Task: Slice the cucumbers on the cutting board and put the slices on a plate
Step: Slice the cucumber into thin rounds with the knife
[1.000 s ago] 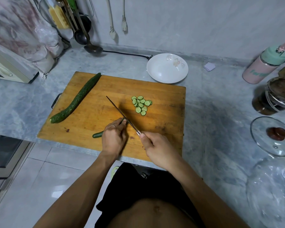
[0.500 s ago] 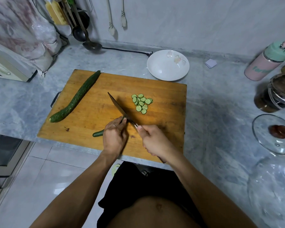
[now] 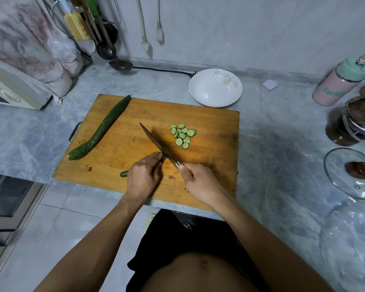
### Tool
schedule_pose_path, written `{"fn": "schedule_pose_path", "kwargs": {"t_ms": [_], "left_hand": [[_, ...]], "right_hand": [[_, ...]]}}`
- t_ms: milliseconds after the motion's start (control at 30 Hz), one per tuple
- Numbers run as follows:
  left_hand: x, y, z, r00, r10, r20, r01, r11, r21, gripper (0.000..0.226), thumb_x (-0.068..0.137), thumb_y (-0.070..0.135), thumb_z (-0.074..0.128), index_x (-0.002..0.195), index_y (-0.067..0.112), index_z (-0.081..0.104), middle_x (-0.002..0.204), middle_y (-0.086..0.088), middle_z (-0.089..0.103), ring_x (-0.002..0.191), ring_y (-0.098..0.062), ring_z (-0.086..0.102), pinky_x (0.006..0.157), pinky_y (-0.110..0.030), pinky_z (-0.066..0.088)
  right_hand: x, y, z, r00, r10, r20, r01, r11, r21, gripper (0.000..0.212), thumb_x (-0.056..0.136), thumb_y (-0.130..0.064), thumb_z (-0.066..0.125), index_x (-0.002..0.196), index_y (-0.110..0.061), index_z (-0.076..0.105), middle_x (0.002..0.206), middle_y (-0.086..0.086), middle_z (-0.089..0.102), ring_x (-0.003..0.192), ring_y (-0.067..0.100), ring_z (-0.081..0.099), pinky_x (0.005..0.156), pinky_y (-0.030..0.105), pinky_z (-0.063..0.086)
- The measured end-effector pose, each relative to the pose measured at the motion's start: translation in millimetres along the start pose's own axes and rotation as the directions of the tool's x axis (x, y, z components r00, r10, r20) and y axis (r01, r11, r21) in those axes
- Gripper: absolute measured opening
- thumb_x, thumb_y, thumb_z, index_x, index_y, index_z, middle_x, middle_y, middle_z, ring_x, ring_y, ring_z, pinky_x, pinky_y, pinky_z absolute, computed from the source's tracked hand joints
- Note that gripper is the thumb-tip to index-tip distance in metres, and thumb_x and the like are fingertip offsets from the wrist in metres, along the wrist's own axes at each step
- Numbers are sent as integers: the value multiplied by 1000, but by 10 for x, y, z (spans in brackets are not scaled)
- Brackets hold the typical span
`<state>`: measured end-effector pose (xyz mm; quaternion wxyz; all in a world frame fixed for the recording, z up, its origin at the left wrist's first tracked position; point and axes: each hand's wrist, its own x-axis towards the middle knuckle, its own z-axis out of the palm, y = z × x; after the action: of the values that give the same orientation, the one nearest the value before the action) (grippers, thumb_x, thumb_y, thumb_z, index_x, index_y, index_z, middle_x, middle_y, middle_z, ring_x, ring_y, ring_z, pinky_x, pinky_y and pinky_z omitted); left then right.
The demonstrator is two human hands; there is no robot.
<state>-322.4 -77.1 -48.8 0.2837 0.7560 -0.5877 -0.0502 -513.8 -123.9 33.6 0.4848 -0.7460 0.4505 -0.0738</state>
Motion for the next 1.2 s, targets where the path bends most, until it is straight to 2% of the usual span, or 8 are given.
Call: {"fn": "schedule_pose_path", "kwargs": {"t_ms": [267, 400, 533, 667, 867, 933, 1067, 1200], "left_hand": [[-68, 18, 102, 998, -51, -46, 48, 998, -51, 28, 80, 1, 72, 107, 7, 75, 114, -12, 70, 96, -30, 69, 78, -36, 57], [-51, 20, 140, 996, -80, -37, 79, 996, -33, 27, 81, 4, 70, 108, 8, 75, 116, -12, 70, 99, -30, 68, 79, -38, 58], [-56, 17, 155, 995, -90, -32, 88, 995, -46, 27, 82, 5, 68, 108, 8, 75, 117, -11, 69, 101, -28, 68, 82, -38, 58], [-51, 0, 169, 996, -91, -26, 89, 995, -53, 27, 81, 5, 67, 107, 7, 74, 117, -12, 69, 102, -29, 67, 84, -39, 57], [-51, -14, 198, 996, -68, -54, 63, 994, -85, 26, 81, 0, 67, 105, 4, 75, 114, -14, 70, 100, -30, 68, 90, -35, 54], [-51, -6, 206, 995, -36, -89, 27, 995, -92, 25, 79, -2, 67, 102, 2, 75, 110, -16, 71, 97, -31, 69, 88, -37, 55], [-57, -16, 235, 994, -16, -112, 8, 997, -76, 26, 78, 0, 64, 101, 2, 75, 109, -18, 71, 97, -33, 69, 84, -42, 56], [-68, -7, 245, 994, -74, -80, 67, 994, -84, 28, 78, -3, 68, 104, 3, 75, 112, -17, 70, 101, -32, 68, 86, -44, 56]], "right_hand": [[-79, 56, -156, 999, -47, 2, 47, 999, 9, 41, 107, -36, 37, 68, -25, 42, 60, 0, 43, 50, 11, 41, 52, 31, 26], [-143, -3, -79, 997, -82, 12, 82, 997, 11, 41, 107, -41, 37, 67, -37, 45, 60, -2, 45, 55, 15, 44, 54, 33, 29], [-168, -47, -66, 996, -83, 7, 83, 996, 25, 41, 107, -40, 37, 67, -44, 48, 59, -7, 47, 57, 7, 45, 51, 23, 30], [-184, -32, -89, 995, -96, 21, 95, 995, 32, 47, 107, -39, 38, 62, -50, 49, 55, -11, 48, 55, 5, 45, 50, 21, 30], [-131, -54, -109, 995, -88, 41, 86, 995, 40, 53, 107, -40, 37, 60, -61, 50, 58, -7, 47, 55, 8, 46, 51, 25, 31], [-90, -77, -111, 996, -68, 63, 65, 997, 50, 53, 107, -40, 37, 59, -59, 51, 58, -6, 46, 55, 10, 45, 52, 27, 32], [69, -110, -24, 998, -28, 65, 24, 998, 59, 45, 108, -35, 39, 63, -30, 46, 51, -8, 44, 49, 5, 40, 50, 26, 29], [125, -94, 49, 999, -30, 39, 29, 999, 37, 42, 107, -34, 39, 66, -28, 41, 54, -8, 45, 51, 5, 39, 49, 22, 28]]}}
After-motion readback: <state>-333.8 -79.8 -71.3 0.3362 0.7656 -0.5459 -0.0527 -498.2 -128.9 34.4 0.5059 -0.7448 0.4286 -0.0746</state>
